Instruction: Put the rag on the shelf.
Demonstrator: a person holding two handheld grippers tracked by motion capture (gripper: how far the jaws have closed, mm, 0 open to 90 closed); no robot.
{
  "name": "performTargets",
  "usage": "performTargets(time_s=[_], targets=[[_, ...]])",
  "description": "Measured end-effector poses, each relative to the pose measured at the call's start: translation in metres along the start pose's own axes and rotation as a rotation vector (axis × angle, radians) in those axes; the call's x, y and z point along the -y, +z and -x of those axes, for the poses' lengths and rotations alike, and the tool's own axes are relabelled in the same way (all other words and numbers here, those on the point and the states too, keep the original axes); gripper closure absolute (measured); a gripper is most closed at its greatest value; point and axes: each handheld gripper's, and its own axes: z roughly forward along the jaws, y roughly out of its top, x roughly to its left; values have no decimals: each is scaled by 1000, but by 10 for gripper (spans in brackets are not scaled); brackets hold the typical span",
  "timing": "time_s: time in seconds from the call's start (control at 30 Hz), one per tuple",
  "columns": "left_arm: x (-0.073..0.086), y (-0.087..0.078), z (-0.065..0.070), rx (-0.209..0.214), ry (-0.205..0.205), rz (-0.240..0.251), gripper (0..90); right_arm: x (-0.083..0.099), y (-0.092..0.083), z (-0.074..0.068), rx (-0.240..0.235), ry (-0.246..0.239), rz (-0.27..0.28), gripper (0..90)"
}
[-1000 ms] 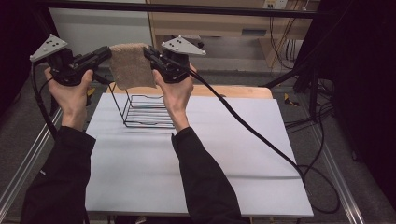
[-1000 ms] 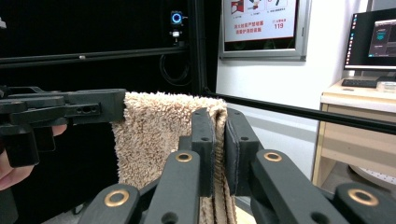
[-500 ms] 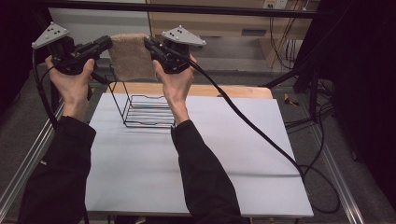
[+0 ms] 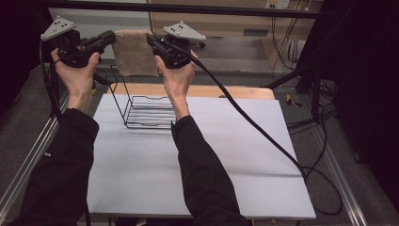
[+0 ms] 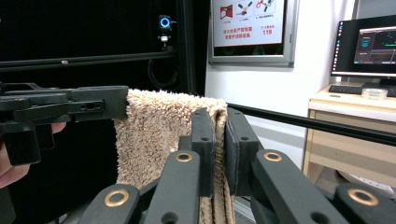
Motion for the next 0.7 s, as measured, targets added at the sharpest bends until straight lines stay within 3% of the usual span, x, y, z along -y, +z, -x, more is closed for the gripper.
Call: performTargets(time_s=[0.23,0.43,0.7], targets=[[4,9,-4,-14,18,-25,859,5,7,5,6,-14,-19,837],[8,14,-10,0,-1,-20,858,8,12,8,8,-22,-31,837],[18,17,-13,-7,10,-40,858,15,18,11,13,-46,-65,837]])
